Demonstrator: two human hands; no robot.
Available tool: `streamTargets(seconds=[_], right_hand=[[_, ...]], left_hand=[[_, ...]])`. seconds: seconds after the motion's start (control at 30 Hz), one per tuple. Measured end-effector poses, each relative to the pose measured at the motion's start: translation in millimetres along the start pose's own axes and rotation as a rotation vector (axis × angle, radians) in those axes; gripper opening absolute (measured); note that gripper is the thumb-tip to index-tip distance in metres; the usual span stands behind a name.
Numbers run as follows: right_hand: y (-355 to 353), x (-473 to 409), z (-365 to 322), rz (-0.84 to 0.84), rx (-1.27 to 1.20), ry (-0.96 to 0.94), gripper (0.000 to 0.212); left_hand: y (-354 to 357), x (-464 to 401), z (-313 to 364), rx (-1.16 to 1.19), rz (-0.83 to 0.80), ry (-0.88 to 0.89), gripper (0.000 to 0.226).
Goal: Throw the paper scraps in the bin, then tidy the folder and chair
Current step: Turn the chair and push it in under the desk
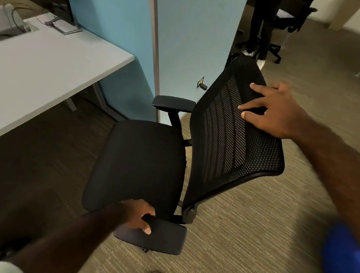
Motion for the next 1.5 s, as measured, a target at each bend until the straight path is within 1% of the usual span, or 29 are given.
streamTargets(seconds=[0.17, 0.4, 0.47, 0.53, 0.6, 0.73, 0.87, 0.93, 1.1, 1.17, 1.33, 1.5], right_hand=[[7.2, 3.4, -13.8, 0.055, -0.111, -0.035, 0.03], [31.3, -6.0, -61.6, -0.096, -0.313, -0.077, 0.021], [35.6, -9.6, -75.7, -0.109, -0.267, -0.112, 0.022], [40.2, -14.3, -91.0, -0.113, -0.127, -0.198, 0.025], [45.0, -20.3, -109.1, -0.127, -0.03, -0.279, 0.032], [54.3, -27.6, -149.0, -0.175, 0.044, -0.405, 0.043], [65.7, -32.7, -192.3, -0.243, 0.026, -0.46, 0.044], [72.0, -35.4, -214.5, -0.245, 0.014, -0.498, 0.047], [87.5, -41.8, -268.2, -0.196, 0.021, -0.585, 0.065], [93.8, -45.4, -285.5, -0.177, -0.006, -0.608, 0.064], [105.1, -55.1, -320.0, -0.147, -0.065, -0.622, 0.061], [114.3, -64.3, -355.3, -0.127, -0.072, -0.65, 0.06]], left_hand=[[-12.9, 10.3, -32.6, 0.004, -0.009, -0.029, 0.069], [-28.4, 29.1, -82.6, -0.056, -0.013, -0.041, 0.066], [-31.3, 36.0, -97.1, -0.066, -0.007, -0.039, 0.065], [-34.4, 42.7, -110.0, -0.073, -0.004, -0.029, 0.063], [-37.8, 50.4, -123.1, -0.071, -0.004, -0.034, 0.062], [-42.7, 71.6, -153.7, -0.06, 0.015, -0.078, 0.059], [-45.2, 96.7, -192.4, -0.073, 0.067, -0.152, 0.064], [-45.5, 109.8, -212.5, -0.087, 0.081, -0.195, 0.066], [-46.4, 139.0, -258.7, -0.211, 0.178, -0.248, 0.063], [-42.5, 148.8, -275.2, -0.23, 0.221, -0.289, 0.068], [-33.0, 169.4, -304.1, -0.171, 0.304, -0.391, 0.089], [-46.1, 182.5, -329.4, -0.184, 0.292, -0.458, 0.09]])
Point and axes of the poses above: each hand's wrist, its own x-axis away from the middle knuckle, its own y-axis out of the palm, z = x × y, the point moved 4 cm from there along -x, towards the middle knuckle, and after that the axes turned 8 degrees about z, right-handed, at the moved point
